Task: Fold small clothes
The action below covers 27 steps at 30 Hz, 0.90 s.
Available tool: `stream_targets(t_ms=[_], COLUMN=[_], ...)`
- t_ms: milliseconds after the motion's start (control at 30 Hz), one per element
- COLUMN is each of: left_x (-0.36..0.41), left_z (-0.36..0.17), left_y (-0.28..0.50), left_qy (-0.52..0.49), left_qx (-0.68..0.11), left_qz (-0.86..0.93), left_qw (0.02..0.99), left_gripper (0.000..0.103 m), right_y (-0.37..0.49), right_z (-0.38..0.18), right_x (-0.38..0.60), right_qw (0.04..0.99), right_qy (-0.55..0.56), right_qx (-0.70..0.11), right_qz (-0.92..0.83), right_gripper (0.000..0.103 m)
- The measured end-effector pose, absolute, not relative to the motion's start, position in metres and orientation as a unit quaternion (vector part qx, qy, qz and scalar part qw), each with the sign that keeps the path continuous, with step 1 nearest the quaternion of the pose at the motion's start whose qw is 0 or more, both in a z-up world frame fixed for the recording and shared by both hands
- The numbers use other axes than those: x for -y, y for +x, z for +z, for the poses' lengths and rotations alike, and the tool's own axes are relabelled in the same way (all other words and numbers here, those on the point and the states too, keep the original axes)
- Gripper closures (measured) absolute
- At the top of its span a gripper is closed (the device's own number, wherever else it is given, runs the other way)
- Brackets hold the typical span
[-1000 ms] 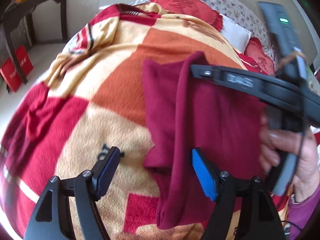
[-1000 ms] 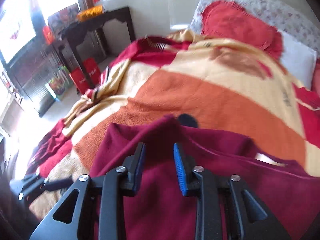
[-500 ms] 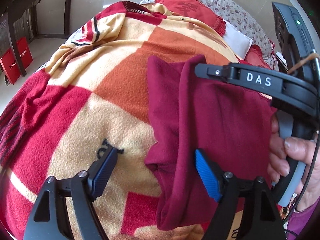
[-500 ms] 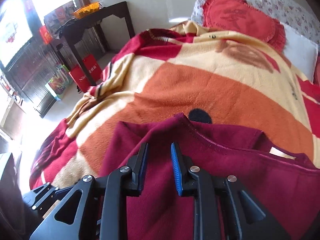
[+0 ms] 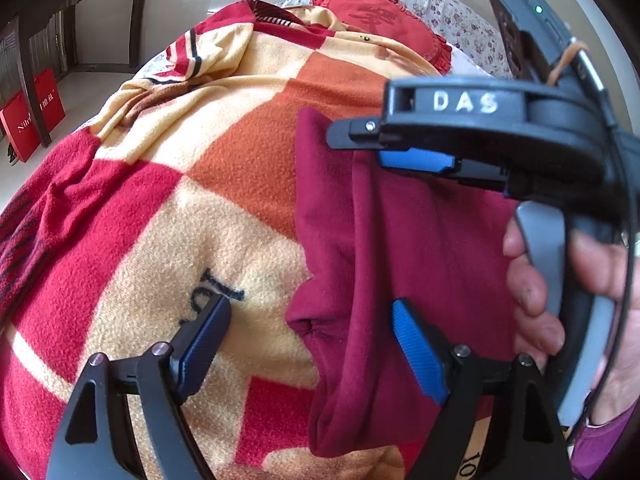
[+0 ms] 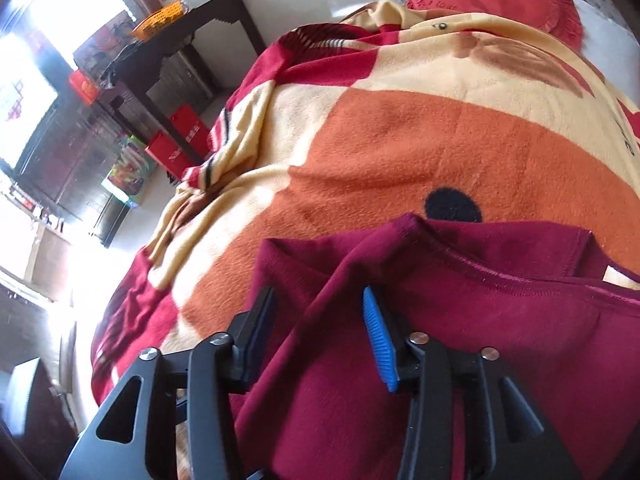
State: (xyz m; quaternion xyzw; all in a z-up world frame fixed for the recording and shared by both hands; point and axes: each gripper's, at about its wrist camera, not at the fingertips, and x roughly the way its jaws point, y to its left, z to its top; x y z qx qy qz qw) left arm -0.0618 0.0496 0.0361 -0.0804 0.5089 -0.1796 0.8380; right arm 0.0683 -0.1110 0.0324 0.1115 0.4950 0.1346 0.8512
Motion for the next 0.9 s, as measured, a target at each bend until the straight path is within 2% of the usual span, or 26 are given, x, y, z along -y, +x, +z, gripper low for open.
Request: stream_targets(t_ms=[67, 167, 400, 433, 467, 500, 533, 567, 600, 633, 667, 767, 900], left_x=[-0.050, -0.050, -0.050, -0.050, -0.049, -0.049, -0.048, -0.047, -0.047, -0.047, -0.046, -0.044, -0.039], left_z=[0.036, 0.036, 0.035, 0.036, 0.036, 0.036, 0.036, 0.037, 0.038, 0.040, 0.040, 0.046, 0.059], left_y=[-0.063, -0.064, -0.064, -0.064, -0.065, -0.065, -0.066, -0.066, -0.067, -0.068, -0.068, -0.072, -0.080], left_qy=[-0.081, -0.081, -0.082, -0.083, -0.084, -0.086, -0.088, -0.091, -0.096, -0.104, -0.113, -0.122, -0.124], left_qx=[-0.508, -0.508, -0.508, -0.507, -0.507, -0.506, -0.506, -0.505, -0.503, -0.501, -0.505, -0.493, -0.472], left_qz=[-0.179, -0.181, -0.181, -0.181, -0.181, -0.181, -0.182, -0.185, -0.190, -0.200, -0.213, -0.218, -0.241], left_qw=[0.839, 0.838, 0.838, 0.838, 0.838, 0.839, 0.839, 0.838, 0.838, 0.835, 0.829, 0.833, 0.839], left_gripper=[0.016, 0.016, 0.013, 0.013, 0.012, 0.012, 0.012, 0.014, 0.019, 0.040, 0.056, 0.066, 0.071], right_y=[0.069, 0.073, 0.079, 0.079, 0.077, 0.075, 0.071, 0.068, 0.065, 0.060, 0.056, 0.043, 0.031], right_z=[0.034, 0.031, 0.020, 0.020, 0.021, 0.023, 0.025, 0.028, 0.030, 0.036, 0.040, 0.051, 0.061], right_x=[0.105, 0.088, 0.065, 0.066, 0.069, 0.073, 0.080, 0.090, 0.097, 0.106, 0.111, 0.127, 0.141], right_qw=[0.847, 0.845, 0.847, 0.849, 0.852, 0.853, 0.853, 0.850, 0.849, 0.852, 0.856, 0.861, 0.864], right_qy=[0.107, 0.070, 0.001, -0.005, -0.009, -0.004, 0.013, 0.040, 0.059, 0.075, 0.080, 0.097, 0.112], right_qx=[-0.502, -0.513, -0.516, -0.514, -0.509, -0.507, -0.505, -0.504, -0.502, -0.493, -0.486, -0.472, -0.462], right_qz=[0.140, 0.137, 0.124, 0.126, 0.124, 0.125, 0.134, 0.145, 0.151, 0.157, 0.160, 0.165, 0.167], right_gripper=[0.062, 0.054, 0.051, 0.058, 0.071, 0.077, 0.091, 0.102, 0.103, 0.103, 0.103, 0.103, 0.103])
